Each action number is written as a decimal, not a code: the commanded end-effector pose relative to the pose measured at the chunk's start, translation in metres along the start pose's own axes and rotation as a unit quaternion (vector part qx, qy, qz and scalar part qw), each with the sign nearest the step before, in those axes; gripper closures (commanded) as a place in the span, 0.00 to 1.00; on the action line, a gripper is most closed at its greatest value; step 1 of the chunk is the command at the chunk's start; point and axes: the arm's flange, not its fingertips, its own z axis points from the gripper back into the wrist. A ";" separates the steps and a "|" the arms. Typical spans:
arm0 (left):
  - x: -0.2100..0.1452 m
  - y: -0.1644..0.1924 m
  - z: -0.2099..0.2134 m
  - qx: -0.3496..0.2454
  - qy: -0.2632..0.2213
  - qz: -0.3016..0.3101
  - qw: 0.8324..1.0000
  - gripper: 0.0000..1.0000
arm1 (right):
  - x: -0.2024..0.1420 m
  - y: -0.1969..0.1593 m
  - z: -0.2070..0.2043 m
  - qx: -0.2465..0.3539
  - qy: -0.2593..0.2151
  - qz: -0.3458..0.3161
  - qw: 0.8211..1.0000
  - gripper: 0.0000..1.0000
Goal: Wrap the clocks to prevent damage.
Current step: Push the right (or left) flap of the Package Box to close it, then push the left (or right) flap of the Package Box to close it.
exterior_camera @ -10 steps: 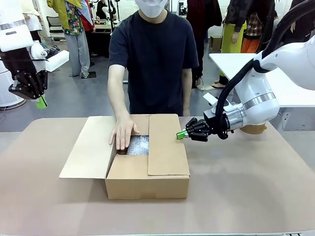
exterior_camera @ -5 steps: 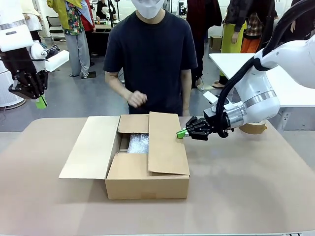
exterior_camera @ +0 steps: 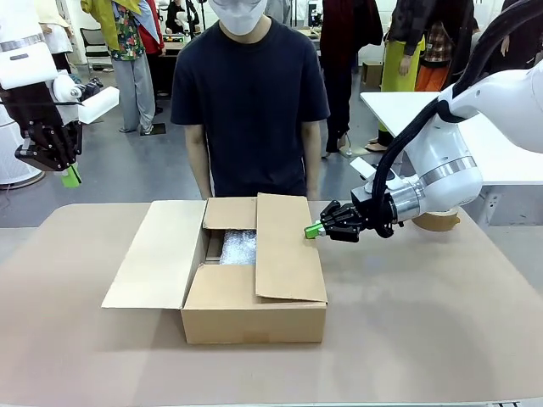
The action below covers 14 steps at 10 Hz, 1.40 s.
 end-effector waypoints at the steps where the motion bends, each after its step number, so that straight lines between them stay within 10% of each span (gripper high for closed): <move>1: -0.014 0.006 0.001 0.008 -0.038 -0.073 0.997 0.99 | -0.005 0.000 -0.001 -0.004 0.003 -0.004 1.000 0.99; 3: -0.043 0.012 -0.011 0.009 -0.161 -0.255 0.953 0.99 | -0.005 0.000 -0.001 -0.004 0.003 -0.004 1.000 0.99; 5: -0.089 0.021 -0.038 0.048 -0.261 -0.267 0.926 0.99 | -0.005 0.000 -0.001 -0.004 0.003 -0.004 1.000 0.99; 9: -0.127 0.007 -0.077 0.057 -0.276 -0.044 0.959 0.99 | -0.005 0.000 -0.001 -0.004 0.003 -0.004 1.000 0.99; 14: -0.145 0.006 -0.087 0.043 -0.272 -0.029 0.961 0.99 | -0.005 0.000 -0.001 -0.004 0.003 -0.004 1.000 0.99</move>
